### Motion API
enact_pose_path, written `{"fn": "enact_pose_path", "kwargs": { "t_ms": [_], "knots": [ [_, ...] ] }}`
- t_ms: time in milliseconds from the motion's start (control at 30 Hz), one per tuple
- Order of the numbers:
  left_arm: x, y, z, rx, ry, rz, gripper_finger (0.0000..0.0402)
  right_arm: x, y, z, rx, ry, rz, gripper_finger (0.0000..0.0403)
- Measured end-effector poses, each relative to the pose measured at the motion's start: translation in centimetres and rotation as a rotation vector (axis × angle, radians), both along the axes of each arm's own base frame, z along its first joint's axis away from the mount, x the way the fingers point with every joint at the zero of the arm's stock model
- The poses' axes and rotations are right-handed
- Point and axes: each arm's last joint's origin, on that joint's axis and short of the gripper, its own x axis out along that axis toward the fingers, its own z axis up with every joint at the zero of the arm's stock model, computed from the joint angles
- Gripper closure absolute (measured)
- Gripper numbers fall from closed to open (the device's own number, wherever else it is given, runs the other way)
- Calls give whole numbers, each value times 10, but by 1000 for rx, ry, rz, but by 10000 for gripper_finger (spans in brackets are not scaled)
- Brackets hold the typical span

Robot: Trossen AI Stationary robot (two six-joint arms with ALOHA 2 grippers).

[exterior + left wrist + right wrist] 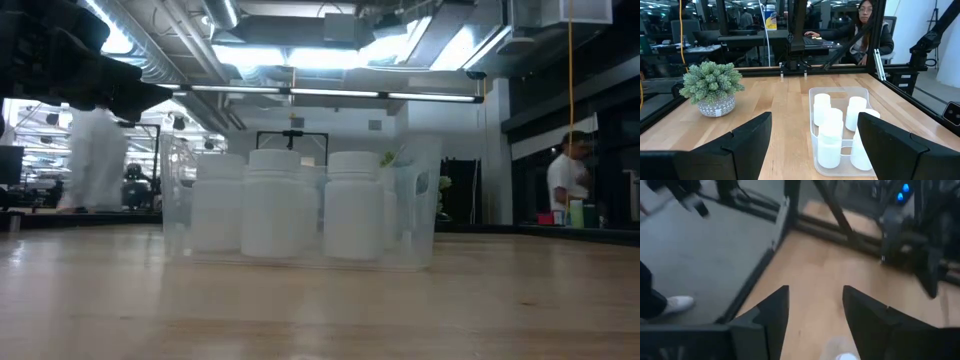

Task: Pick and place pill bottles into a basket
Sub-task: Return to Home Position

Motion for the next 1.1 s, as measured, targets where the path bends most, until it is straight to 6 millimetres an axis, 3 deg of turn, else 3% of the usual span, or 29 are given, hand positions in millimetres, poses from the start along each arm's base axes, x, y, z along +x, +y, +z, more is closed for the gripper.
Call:
{"fn": "enact_pose_path", "kwargs": {
  "t_ms": [267, 433, 633, 733, 833, 1100],
  "knots": [
    [0, 0, 0, 0, 0, 0, 111, -40, -39, 60, -10, -63, 19, 237],
    [0, 0, 0, 0, 0, 0, 111, -70, -87, 83, -84, -1, -59, 244],
    [0, 0, 0, 0, 0, 0, 111, -105, -153, 94, -124, 52, -162, 245],
    [0, 0, 0, 0, 0, 0, 111, -133, -180, 90, -66, 6, -192, 245],
    [0, 0, 0, 0, 0, 0, 111, -166, -194, 74, -19, -89, -243, 245],
    [0, 0, 0, 0, 0, 0, 111, -245, -191, 1, 132, -364, -265, 245]
  ]
}}
